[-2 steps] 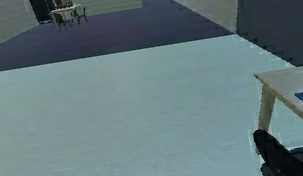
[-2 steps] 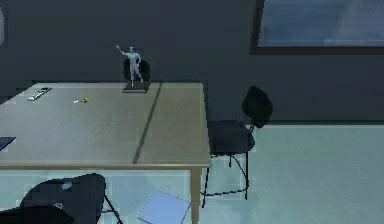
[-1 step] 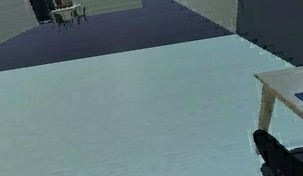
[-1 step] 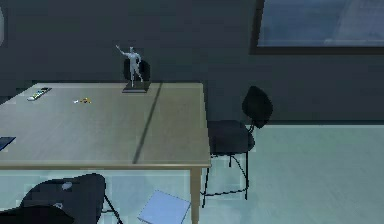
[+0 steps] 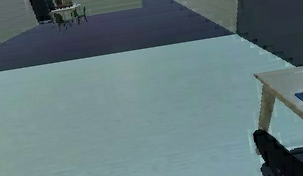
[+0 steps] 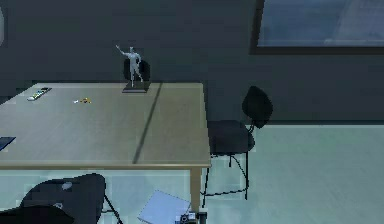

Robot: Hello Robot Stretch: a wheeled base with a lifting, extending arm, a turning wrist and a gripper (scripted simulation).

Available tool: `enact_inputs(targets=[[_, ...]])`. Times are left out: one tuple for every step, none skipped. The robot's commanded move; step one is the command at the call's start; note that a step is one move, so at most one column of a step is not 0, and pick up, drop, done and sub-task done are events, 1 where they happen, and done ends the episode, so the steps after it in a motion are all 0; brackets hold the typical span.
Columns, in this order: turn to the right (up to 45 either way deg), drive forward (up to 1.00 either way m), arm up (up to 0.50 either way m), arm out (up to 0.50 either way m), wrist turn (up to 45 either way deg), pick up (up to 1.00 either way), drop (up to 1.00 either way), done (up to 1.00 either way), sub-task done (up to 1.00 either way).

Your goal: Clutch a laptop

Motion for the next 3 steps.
enact_inputs(targets=[[0.0,0.00,0.00,0.00,45.0,0.00,0.00,0.00,0.00],[0.0,0.00,0.00,0.00,45.0,0.00,0.00,0.00,0.00],[0.0,0.00,0.00,0.00,45.0,0.00,0.00,0.00,0.00]])
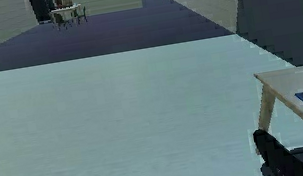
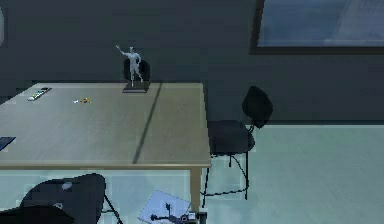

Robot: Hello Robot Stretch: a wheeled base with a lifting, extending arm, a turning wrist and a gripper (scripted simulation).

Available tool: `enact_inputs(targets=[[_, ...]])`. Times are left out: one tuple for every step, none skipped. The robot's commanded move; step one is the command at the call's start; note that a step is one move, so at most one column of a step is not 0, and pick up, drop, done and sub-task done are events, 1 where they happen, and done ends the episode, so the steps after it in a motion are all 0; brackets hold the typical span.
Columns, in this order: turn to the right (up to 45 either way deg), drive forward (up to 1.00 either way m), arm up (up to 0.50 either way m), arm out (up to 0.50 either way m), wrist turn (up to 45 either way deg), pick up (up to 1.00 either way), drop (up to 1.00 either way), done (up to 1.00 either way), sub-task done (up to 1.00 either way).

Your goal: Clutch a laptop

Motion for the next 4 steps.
enact_inputs(targets=[[0.0,0.00,0.00,0.00,24.0,0.00,0.00,0.00,0.00],[0.0,0.00,-0.30,0.00,0.0,0.00,0.00,0.00,0.00],[0.0,0.00,0.00,0.00,0.0,1.00,0.00,0.00,0.00],[0.0,0.00,0.10,0.00,0.0,0.00,0.00,0.00,0.00]])
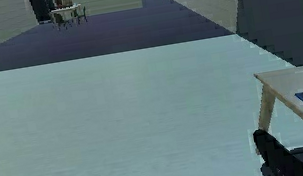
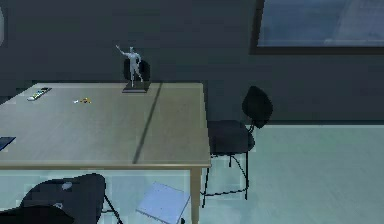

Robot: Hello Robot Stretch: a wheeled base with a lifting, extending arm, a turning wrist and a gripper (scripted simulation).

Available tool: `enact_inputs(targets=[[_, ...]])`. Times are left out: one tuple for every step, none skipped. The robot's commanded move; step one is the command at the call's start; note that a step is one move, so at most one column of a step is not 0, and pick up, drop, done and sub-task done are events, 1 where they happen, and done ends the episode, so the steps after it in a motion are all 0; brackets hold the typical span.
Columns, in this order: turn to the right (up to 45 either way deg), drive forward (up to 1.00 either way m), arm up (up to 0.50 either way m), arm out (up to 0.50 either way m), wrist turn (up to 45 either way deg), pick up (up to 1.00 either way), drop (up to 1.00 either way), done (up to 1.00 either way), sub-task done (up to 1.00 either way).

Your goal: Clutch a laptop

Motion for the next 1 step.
enact_inputs(targets=[[0.0,0.00,0.00,0.00,0.0,0.00,0.00,1.00,0.00]])
